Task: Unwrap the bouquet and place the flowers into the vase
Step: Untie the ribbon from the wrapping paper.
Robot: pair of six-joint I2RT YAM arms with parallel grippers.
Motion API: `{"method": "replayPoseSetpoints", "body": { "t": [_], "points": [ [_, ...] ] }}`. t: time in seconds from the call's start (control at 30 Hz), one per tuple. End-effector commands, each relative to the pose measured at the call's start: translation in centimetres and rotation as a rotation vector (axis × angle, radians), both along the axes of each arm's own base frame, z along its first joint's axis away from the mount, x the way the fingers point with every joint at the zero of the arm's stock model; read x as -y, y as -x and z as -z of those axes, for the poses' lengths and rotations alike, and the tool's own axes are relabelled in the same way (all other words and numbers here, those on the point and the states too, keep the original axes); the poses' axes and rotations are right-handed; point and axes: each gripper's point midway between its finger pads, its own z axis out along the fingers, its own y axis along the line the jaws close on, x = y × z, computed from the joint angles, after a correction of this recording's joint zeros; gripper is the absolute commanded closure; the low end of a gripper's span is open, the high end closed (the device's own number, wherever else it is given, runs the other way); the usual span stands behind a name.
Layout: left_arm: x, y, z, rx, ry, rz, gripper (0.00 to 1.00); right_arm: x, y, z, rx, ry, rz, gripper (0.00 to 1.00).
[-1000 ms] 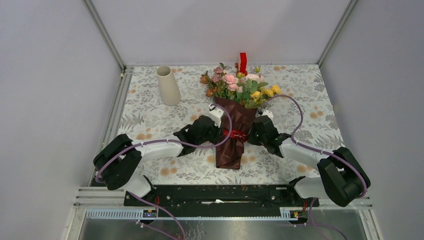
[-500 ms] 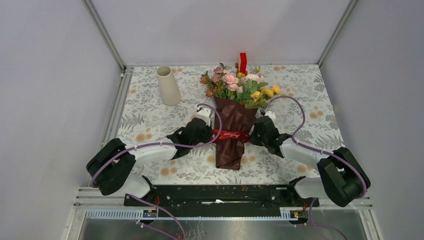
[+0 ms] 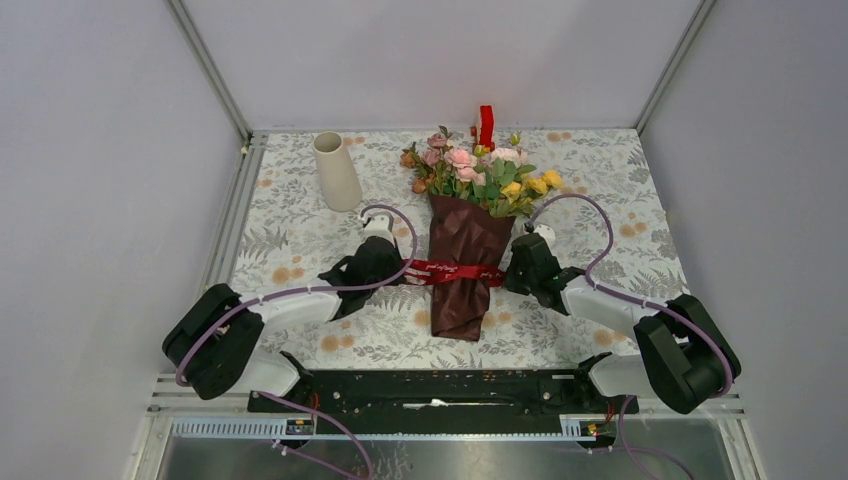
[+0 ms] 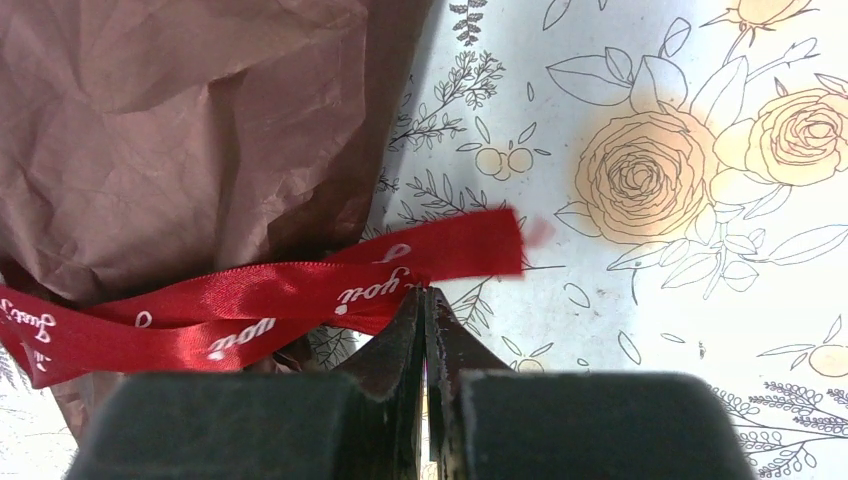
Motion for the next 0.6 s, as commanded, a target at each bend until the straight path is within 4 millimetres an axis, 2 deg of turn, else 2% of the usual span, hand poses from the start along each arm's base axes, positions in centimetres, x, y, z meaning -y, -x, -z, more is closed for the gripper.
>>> {"method": "replayPoseSetpoints", "body": {
  "t": [0.0, 0.2, 0.47, 0.57],
  "points": [
    [-2.1, -0.7, -0.6, 0.011, 0.064, -0.146, 0.91, 1.1, -0.3, -0.4, 0.016, 0.021, 0.051, 1.00],
    [-3.2, -0.4, 0.2, -0.012, 0.081, -0.185, 0.91, 1.3, -0.3, -0.2, 0.009, 0.023, 0.064, 1.00],
    [-3.1, -0.2, 0.5, -0.023, 0.101, -0.166, 0.91, 1.3, -0.1, -0.3, 0.007, 0.013, 0.057, 1.00],
    [-2.8, -0.2, 0.4, -0.018, 0.108, -0.139, 0.90, 1.0, -0.3, -1.1, 0.030, 0.005, 0.032, 0.88]
  ]
}}
